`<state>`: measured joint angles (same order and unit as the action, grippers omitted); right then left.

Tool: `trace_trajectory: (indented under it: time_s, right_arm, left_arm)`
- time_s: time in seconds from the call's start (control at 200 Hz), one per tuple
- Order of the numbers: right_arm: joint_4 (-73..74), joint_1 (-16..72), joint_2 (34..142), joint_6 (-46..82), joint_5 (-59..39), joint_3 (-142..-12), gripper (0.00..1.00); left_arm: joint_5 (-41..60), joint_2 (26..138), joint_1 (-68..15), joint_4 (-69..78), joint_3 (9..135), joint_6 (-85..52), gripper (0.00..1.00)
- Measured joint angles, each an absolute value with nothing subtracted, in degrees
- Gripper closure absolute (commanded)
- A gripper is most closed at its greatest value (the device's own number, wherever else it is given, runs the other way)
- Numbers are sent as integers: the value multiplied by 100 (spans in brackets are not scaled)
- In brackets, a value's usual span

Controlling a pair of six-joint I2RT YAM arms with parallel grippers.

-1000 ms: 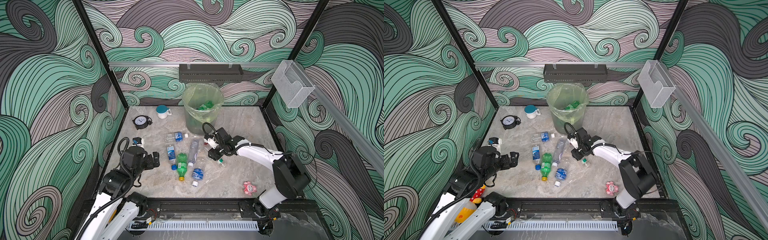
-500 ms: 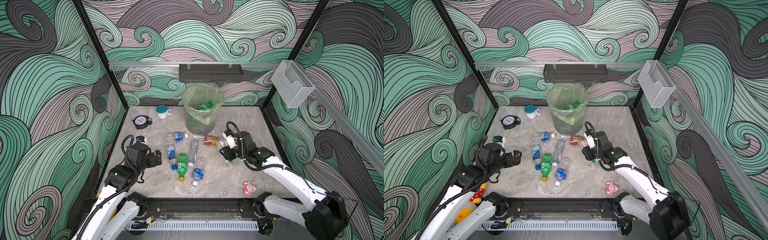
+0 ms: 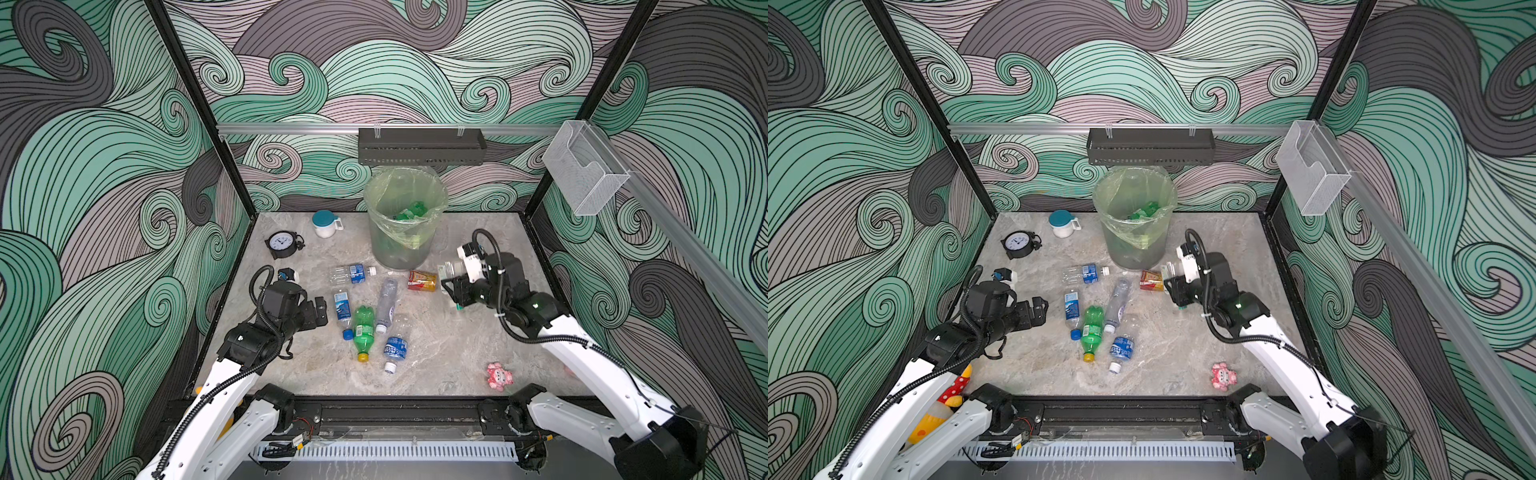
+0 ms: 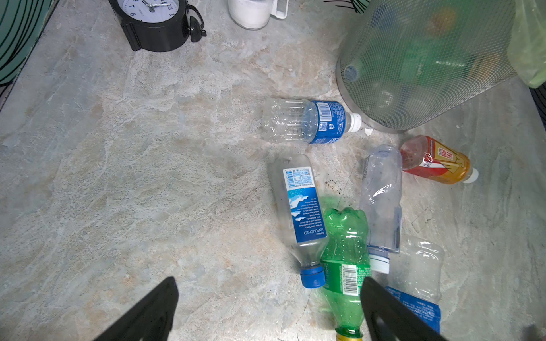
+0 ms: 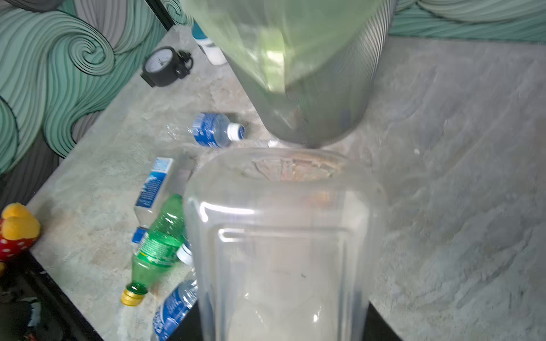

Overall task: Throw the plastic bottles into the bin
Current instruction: 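Lift the clear bottle with the right gripper and release it over the bin, then lower the right gripper onto the red-and-yellow tea bottle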

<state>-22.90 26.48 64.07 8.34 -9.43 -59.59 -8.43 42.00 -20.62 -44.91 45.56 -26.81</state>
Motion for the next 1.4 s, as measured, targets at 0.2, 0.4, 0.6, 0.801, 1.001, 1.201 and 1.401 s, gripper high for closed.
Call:
trace_trajectory:
  time_s: [0.2, 0.4, 0.6, 0.801, 1.001, 1.201, 1.401]
  right_arm:
    - [-2016, 2637, 8840, 615, -1253, -10162, 40]
    - [-2519, 2574, 10768, 486, -1219, -12877, 20]
    - [-2322, 2550, 9662, 316, -1208, -10221, 5]
    - [-2060, 2547, 8121, -45, -1227, -8519, 4]
    - [-1706, 2545, 7072, -351, -1125, -7022, 7]
    - [-1638, 2423, 7229, -233, -1007, -5979, 19]
    - [-1144, 1911, 7870, 384, -1184, -5356, 28]
  left_arm:
    - [-777, 4235, -2062, -4519, 4565, -2705, 2]
    - [-701, 4025, -2062, -4733, 4650, -2703, 2]
    - [-701, 3916, -2062, -4880, 4713, -2652, 2]
    - [-683, 4160, -2062, -4882, 4775, -2589, 2]
    - [-679, 4233, -2062, -4877, 4786, -2571, 2]
    - [-676, 4027, -2062, -4884, 4742, -2615, 2]
    - [-637, 3798, -2062, -4890, 4674, -2668, 2]
